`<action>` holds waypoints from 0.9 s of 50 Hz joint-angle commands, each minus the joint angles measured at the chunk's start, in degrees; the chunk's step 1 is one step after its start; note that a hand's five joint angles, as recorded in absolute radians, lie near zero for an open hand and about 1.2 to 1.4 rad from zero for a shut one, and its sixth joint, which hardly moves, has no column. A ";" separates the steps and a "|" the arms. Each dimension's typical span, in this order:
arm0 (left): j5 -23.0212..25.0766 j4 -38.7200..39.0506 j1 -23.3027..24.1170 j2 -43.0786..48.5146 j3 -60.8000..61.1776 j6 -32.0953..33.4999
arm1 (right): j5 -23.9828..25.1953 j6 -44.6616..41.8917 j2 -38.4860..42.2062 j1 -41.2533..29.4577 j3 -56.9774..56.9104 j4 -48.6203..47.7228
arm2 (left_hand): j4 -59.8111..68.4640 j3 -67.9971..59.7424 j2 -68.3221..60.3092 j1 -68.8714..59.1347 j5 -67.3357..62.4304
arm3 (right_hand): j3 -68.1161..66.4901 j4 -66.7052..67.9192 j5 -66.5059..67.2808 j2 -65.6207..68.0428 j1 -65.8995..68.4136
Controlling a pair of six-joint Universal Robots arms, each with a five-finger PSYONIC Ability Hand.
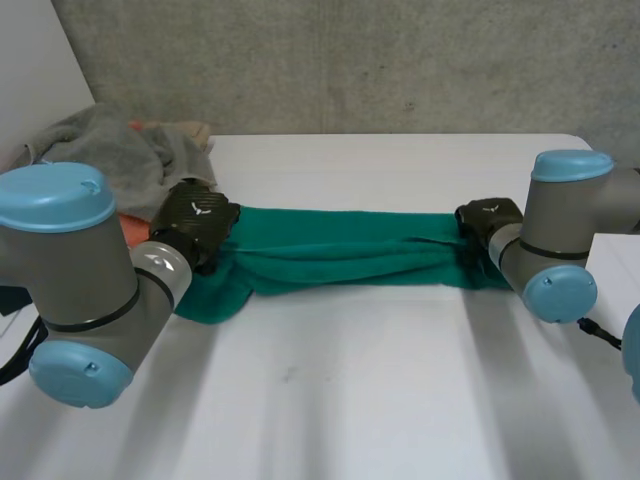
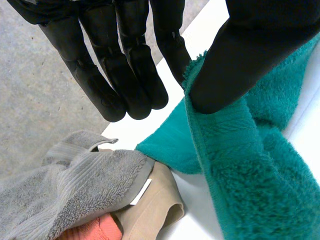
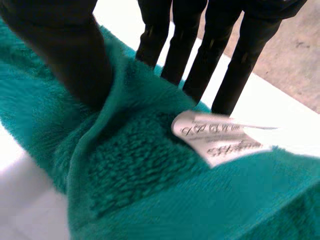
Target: Fold the laundry.
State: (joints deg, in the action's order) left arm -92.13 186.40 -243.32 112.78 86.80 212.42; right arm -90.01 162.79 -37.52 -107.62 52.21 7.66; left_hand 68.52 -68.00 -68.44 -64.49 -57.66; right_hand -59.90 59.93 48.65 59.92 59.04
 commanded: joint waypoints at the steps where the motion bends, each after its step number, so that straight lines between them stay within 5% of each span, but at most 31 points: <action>1: 0.02 0.45 -0.84 2.62 -3.65 3.61 | 3.61 -1.42 -4.05 0.74 -2.20 0.43 | 11.48 -12.00 -11.56 -15.51 -12.34 | -20.10 20.07 21.35 20.08 20.96; 13: -4.02 2.75 -2.60 -0.27 -18.52 4.32 | 7.38 -4.32 -16.87 5.04 -1.94 -0.38 | 11.48 -12.00 -11.56 -15.51 -12.34 | -20.10 20.07 21.35 20.08 20.96; 20: -1.13 -1.47 -3.65 -5.54 -7.99 5.98 | 18.45 -8.08 -22.33 10.75 2.01 23.31 | 11.48 -12.00 -11.56 -15.51 -12.34 | -20.10 20.07 21.35 20.08 20.96; 28: 1.69 -7.10 -3.83 -2.13 2.67 14.16 | 19.61 -24.35 -20.67 13.22 6.50 47.97 | 11.48 -12.00 -11.56 -15.51 -12.34 | -20.10 20.07 21.35 20.08 20.96; 36: 0.90 -5.00 -3.39 7.89 -8.47 16.80 | 14.08 -28.23 -14.16 10.24 3.61 40.34 | 11.48 -12.00 -11.56 -15.51 -12.34 | -20.10 20.07 21.35 20.08 20.96; 45: -1.99 6.33 -2.33 7.73 -34.31 13.73 | 5.03 -16.29 -16.44 8.65 -16.86 16.98 | 11.48 -12.00 -11.56 -15.51 -12.34 | -20.10 20.07 21.35 20.08 20.96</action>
State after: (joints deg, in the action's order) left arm -92.34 184.74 -245.93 121.73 67.85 228.43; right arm -79.59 137.85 -51.43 -98.36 47.69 40.23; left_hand 68.71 -68.11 -68.54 -64.49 -57.66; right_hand -67.87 68.47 58.04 67.08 63.21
